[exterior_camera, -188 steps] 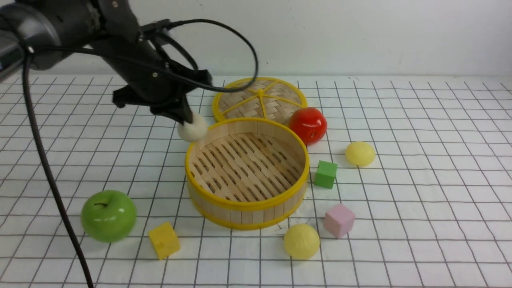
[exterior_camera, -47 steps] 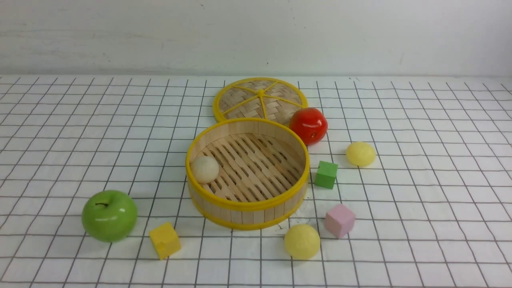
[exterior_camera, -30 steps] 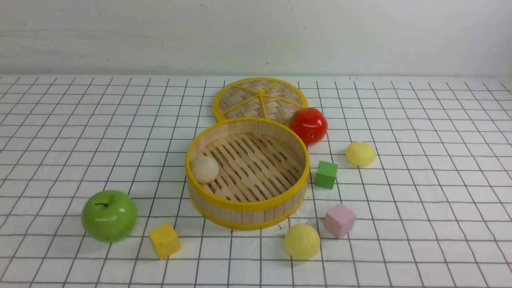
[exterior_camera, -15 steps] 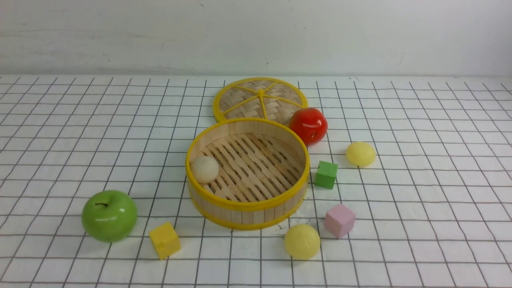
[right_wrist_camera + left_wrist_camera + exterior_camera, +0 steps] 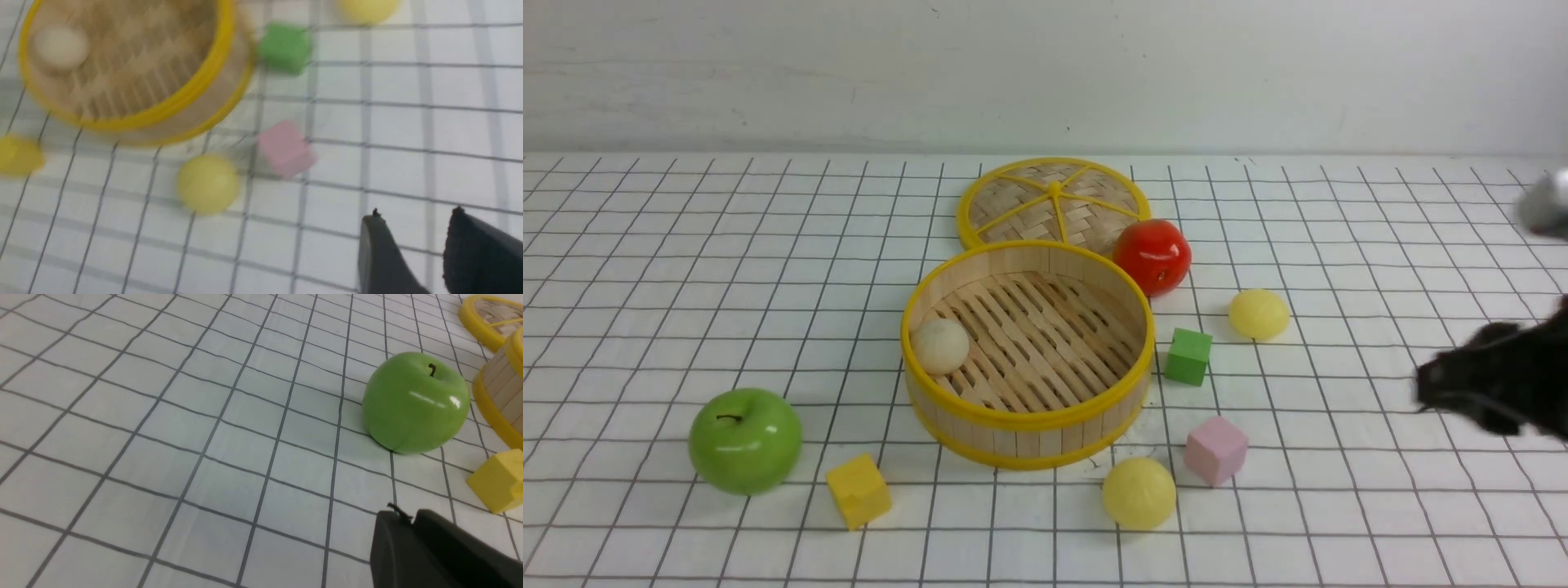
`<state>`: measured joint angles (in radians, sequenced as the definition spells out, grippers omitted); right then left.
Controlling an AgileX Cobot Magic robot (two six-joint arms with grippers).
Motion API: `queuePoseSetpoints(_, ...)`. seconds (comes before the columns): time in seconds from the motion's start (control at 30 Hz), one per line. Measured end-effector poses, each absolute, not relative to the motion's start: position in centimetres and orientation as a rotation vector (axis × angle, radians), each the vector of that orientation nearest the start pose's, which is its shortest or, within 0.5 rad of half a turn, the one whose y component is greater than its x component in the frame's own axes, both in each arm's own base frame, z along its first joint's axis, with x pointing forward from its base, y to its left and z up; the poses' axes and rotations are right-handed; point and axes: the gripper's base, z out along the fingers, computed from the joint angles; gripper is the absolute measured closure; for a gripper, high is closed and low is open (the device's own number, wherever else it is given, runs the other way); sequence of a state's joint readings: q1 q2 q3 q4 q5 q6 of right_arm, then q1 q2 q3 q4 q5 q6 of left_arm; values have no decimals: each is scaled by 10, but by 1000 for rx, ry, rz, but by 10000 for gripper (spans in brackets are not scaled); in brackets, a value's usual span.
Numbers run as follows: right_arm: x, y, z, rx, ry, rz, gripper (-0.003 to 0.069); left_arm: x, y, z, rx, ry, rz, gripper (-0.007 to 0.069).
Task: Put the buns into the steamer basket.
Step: Use the right arm to grab a steamed stuffed bun
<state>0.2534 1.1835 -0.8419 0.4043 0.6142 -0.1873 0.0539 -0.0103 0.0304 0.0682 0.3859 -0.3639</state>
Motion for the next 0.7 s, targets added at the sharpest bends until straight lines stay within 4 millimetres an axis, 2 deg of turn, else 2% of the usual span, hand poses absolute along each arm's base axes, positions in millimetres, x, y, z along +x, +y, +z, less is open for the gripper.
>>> queuePoseSetpoints(0.03,227,83,289,-265,2425,461,418,52,5,169,-351,1858,-144,571)
queuePoseSetpoints(0.1,240,123,285,-495,2478,512,418,52,5,169,-351,1858,-144,568)
queuePoseSetpoints(0.17,253,149,280,-618,2524,521,418,52,5,169,-351,1858,-144,568)
queuePoseSetpoints(0.2,255,154,283,-641,2514,518,418,52,5,169,-351,1858,-144,567)
queuePoseSetpoints(0.23,265,172,279,-716,2548,496,418,52,5,169,-351,1858,-144,567)
queuePoseSetpoints(0.27,272,183,278,-755,2556,478,418,52,5,169,-351,1858,-144,567)
queuePoseSetpoints(0.3,273,185,278,-759,2559,481,418,52,5,169,-351,1858,-144,567)
queuePoseSetpoints(0.37,284,211,274,-842,2561,421,418,52,5,169,-351,1858,-144,567)
queuePoseSetpoints(0.5,290,231,257,-891,2593,329,418,52,5,169,-351,1858,-144,564)
queuePoseSetpoints(0.7,301,233,225,-838,2685,185,418,52,5,169,-351,1858,-144,554)
